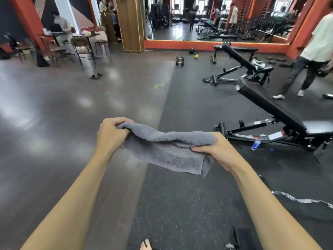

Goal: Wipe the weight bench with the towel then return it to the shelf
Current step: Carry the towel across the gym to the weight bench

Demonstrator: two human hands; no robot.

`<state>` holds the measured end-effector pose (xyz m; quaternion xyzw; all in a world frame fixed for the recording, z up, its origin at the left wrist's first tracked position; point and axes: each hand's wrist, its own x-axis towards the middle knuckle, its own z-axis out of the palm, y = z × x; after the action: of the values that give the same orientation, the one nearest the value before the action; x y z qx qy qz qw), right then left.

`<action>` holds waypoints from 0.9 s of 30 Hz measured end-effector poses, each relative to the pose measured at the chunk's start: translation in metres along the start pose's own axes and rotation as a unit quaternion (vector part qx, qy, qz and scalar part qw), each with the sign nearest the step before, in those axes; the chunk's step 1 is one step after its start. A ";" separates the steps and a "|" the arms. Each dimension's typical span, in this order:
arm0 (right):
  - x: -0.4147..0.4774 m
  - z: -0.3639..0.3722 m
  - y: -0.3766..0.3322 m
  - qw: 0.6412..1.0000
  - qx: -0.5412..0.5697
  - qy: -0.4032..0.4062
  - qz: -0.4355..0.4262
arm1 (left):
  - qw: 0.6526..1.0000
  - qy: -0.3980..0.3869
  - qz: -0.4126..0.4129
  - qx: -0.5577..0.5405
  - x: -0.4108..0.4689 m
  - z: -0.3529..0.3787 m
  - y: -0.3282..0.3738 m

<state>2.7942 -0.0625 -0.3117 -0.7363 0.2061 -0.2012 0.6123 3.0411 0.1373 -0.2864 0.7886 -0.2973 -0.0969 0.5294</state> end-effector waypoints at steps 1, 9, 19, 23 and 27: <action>0.022 -0.003 0.003 1.000 0.005 -0.001 0.011 | 1.000 -0.008 0.006 -0.006 0.029 0.010 0.004; 0.167 -0.061 0.027 0.994 -0.021 0.081 0.072 | 0.982 -0.142 0.102 -0.075 0.248 0.114 0.055; 0.288 -0.238 0.127 0.979 -0.047 0.163 0.109 | 0.937 -0.282 0.133 -0.155 0.402 0.365 0.091; 0.346 -0.325 0.161 0.974 -0.083 0.153 0.146 | 0.928 -0.322 0.133 -0.129 0.459 0.472 0.110; 0.406 -0.403 0.172 0.977 -0.098 0.087 0.167 | 0.925 -0.327 0.141 -0.135 0.512 0.563 0.135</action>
<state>2.9023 -0.6444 -0.3951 -0.7275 0.3977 -0.1379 0.5417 3.1395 -0.6287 -0.3197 0.5839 -0.5461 -0.3127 0.5128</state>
